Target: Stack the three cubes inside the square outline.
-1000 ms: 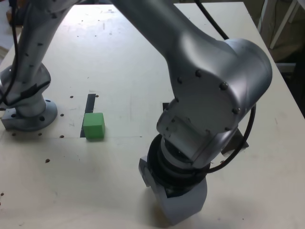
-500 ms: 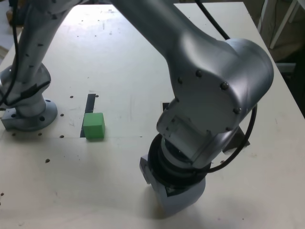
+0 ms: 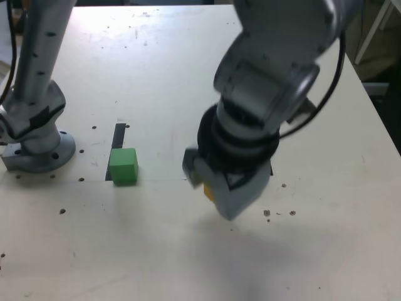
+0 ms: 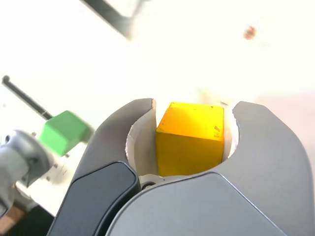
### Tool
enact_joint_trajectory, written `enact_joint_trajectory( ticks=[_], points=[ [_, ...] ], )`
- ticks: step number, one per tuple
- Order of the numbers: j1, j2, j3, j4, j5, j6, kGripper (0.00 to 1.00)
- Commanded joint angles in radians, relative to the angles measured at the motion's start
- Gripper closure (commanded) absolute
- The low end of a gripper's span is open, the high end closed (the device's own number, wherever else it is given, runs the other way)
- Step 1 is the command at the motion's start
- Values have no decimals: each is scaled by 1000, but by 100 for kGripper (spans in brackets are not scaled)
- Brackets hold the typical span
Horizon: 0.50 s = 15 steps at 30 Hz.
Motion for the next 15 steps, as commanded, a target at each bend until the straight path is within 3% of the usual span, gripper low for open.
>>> enact_joint_trajectory(
  ticks=[1, 6, 15],
  points=[
    [38, -29, 16, 11, -3, -13, 70],
    [120, -77, 13, 19, 2, -31, 70],
    [253, -98, -61, 64, -32, -80, 70]
  ],
)
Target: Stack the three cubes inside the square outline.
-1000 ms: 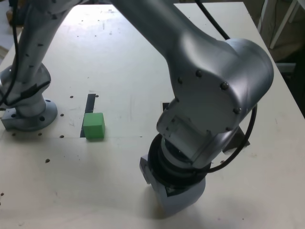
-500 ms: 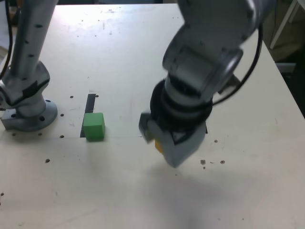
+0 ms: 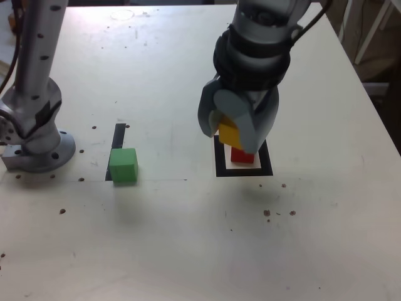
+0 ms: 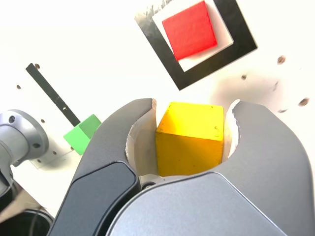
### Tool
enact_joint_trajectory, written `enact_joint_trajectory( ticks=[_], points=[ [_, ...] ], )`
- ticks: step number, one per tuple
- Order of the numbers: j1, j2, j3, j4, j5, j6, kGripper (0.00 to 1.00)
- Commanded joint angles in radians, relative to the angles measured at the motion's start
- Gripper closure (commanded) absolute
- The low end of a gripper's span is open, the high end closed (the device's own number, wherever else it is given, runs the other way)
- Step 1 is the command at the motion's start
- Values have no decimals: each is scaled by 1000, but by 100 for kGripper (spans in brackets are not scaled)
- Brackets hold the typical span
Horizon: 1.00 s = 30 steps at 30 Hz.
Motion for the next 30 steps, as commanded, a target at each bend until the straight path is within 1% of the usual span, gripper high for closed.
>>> enact_joint_trajectory(
  ticks=[1, 4, 8, 18, 23, 30],
  points=[
    [32, -6, -13, 14, -10, -28, 70],
    [80, -4, -14, 19, -30, -76, 69],
    [127, 1, -4, 18, -52, -99, 69],
    [214, 7, 69, -21, -50, -97, 69],
    [230, 29, 70, -48, -62, -87, 68],
    [240, 58, 42, -57, -78, -84, 68]
  ],
)
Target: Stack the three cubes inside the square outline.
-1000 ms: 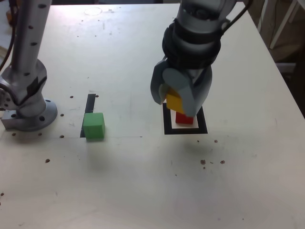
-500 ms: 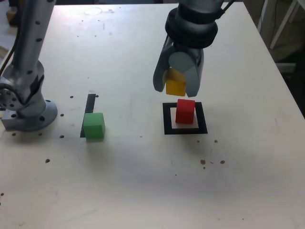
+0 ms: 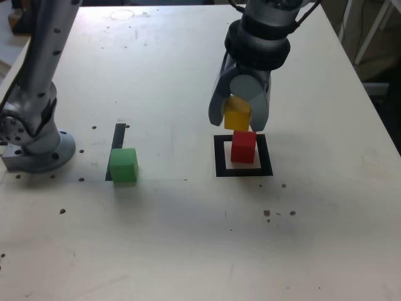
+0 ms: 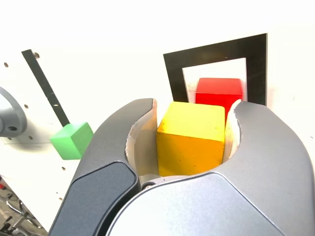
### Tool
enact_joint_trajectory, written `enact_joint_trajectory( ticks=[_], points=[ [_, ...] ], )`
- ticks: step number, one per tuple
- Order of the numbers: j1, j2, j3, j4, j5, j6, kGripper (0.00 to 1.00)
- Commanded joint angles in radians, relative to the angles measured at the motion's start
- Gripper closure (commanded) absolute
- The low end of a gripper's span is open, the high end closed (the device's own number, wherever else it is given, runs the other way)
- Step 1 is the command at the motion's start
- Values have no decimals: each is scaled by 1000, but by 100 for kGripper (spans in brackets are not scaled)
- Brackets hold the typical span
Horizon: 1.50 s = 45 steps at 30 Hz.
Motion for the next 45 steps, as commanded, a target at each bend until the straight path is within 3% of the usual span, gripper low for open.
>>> enact_joint_trajectory(
  ticks=[1, 21, 23, 28, 30, 45],
  points=[
    [5, 16, -10, -5, -6, 3, 68],
    [17, 63, -10, -31, -46, 17, 68],
    [17, 64, -10, -38, -47, 23, 60],
    [17, 63, -6, -53, -50, 39, 11],
    [17, 62, -3, -54, -50, 39, 1],
    [18, 10, 27, -48, -37, 38, 0]
  ],
)
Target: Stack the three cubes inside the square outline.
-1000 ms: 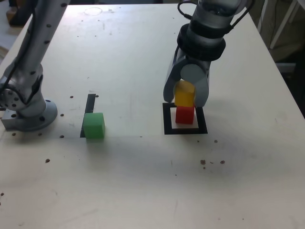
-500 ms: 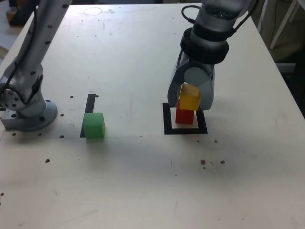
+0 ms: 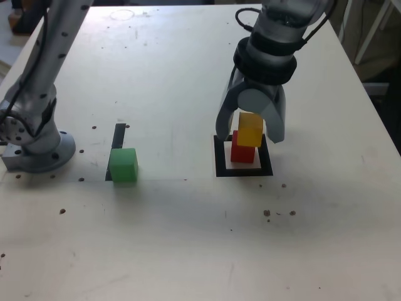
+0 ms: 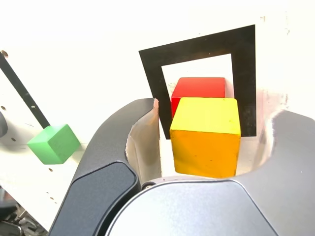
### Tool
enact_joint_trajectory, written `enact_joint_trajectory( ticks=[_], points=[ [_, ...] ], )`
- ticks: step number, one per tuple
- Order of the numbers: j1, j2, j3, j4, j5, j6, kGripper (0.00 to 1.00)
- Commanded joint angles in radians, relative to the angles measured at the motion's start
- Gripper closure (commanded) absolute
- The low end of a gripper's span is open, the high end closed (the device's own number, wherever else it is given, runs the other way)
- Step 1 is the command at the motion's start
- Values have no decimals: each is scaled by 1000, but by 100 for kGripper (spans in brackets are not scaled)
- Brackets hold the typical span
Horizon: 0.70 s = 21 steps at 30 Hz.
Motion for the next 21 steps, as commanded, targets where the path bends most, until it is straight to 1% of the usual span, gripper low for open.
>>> enact_joint_trajectory(
  ticks=[1, 6, 13, 16, 21],
  points=[
    [2, -41, 12, 8, 9, -1, 0],
    [-1, -128, 64, 35, 33, -4, 0],
    [-35, -261, 155, 66, 78, -21, 0],
    [-57, -311, 221, 69, 83, -48, 0],
    [-115, -378, 348, 71, 77, -128, 0]
  ],
)
